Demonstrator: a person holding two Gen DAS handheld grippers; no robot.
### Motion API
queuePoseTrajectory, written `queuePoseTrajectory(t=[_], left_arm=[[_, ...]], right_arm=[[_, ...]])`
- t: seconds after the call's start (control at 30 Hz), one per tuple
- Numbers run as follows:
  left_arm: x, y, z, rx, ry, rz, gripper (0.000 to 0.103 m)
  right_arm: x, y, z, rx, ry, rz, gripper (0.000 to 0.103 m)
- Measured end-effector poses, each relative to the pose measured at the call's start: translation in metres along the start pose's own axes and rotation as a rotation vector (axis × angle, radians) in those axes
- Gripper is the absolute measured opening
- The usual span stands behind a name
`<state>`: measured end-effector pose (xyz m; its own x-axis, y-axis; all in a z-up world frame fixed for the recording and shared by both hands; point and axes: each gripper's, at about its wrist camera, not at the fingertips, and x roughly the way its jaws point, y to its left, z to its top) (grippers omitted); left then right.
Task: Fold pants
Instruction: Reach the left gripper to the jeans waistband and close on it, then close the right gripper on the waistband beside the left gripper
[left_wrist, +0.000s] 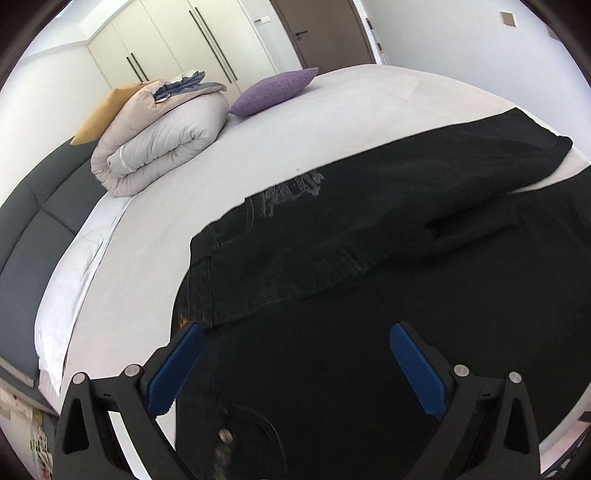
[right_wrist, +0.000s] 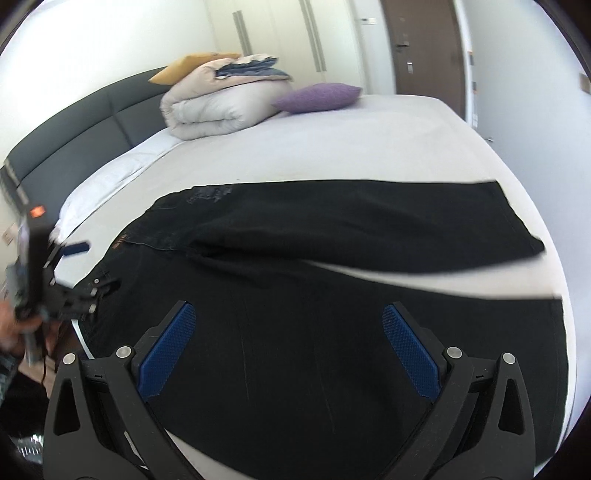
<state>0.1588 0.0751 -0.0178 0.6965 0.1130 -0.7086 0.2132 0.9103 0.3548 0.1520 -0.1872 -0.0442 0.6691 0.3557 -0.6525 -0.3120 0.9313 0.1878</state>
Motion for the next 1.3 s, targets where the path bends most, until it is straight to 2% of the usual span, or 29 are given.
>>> queuePoseTrajectory(t=[0.07,0.1,0.13,0.17,0.2,0.27,0.37,0.47,0.53,0.6,0.67,0.73,0.8,0.87,0.9,0.93,1.0,1.1,1.3], left_arm=[[0.018,0.026,0.022,0.039,-0.044,-0.002,0.103],[0.03,0.038,0.033,0.046,-0.033,-0.012,0.098],[0.046,0.051,0.047,0.054,-0.005,-0.051,0.093],[0.058,0.06,0.058,0.064,0.013,-0.078,0.079],[0.074,0.069,0.071,0.085,0.037,-0.104,0.071],[0.104,0.082,0.091,0.13,0.096,-0.13,0.071],[0.148,0.098,0.119,0.223,0.144,-0.18,0.072],[0.181,0.098,0.136,0.295,0.194,-0.21,0.072],[0.199,0.096,0.139,0.317,0.238,-0.249,0.072],[0.216,0.091,0.133,0.322,0.286,-0.311,0.072],[0.23,0.085,0.127,0.334,0.324,-0.328,0.073],[0.239,0.088,0.121,0.296,0.354,-0.37,0.074],[0.242,0.095,0.118,0.221,0.369,-0.409,0.074],[0.239,0.096,0.114,0.203,0.366,-0.417,0.069],[0.235,0.093,0.112,0.2,0.366,-0.424,0.057],[0.231,0.09,0.111,0.205,0.356,-0.417,0.051],[0.221,0.083,0.108,0.205,0.345,-0.42,0.019],[0.2,0.072,0.1,0.217,0.303,-0.368,0.009],[0.13,0.054,0.075,0.241,0.14,-0.259,0.006]], right_arm=[[0.011,-0.006,0.017,-0.049,0.026,0.03,0.103],[0.014,-0.012,0.024,-0.069,0.033,0.038,0.103],[0.019,-0.016,0.032,-0.101,0.045,0.05,0.102],[0.025,-0.02,0.038,-0.13,0.057,0.07,0.097],[0.029,-0.025,0.043,-0.142,0.067,0.084,0.095],[0.042,-0.036,0.054,-0.156,0.095,0.112,0.092],[0.058,-0.051,0.063,-0.151,0.118,0.149,0.092],[0.075,-0.06,0.065,-0.16,0.143,0.166,0.091],[0.088,-0.063,0.064,-0.177,0.17,0.183,0.086],[0.103,-0.058,0.063,-0.195,0.189,0.191,0.085],[0.111,-0.056,0.061,-0.209,0.201,0.2,0.082],[0.118,-0.053,0.061,-0.227,0.216,0.208,0.079],[0.126,-0.05,0.066,-0.246,0.22,0.205,0.077],[0.133,-0.043,0.074,-0.271,0.224,0.214,0.072],[0.136,-0.036,0.077,-0.282,0.223,0.217,0.071],[0.141,-0.031,0.082,-0.3,0.22,0.222,0.071],[0.149,-0.021,0.095,-0.33,0.214,0.224,0.071],[0.164,-0.007,0.119,-0.373,0.203,0.213,0.071],[0.21,0.035,0.175,-0.463,0.175,0.206,0.069]])
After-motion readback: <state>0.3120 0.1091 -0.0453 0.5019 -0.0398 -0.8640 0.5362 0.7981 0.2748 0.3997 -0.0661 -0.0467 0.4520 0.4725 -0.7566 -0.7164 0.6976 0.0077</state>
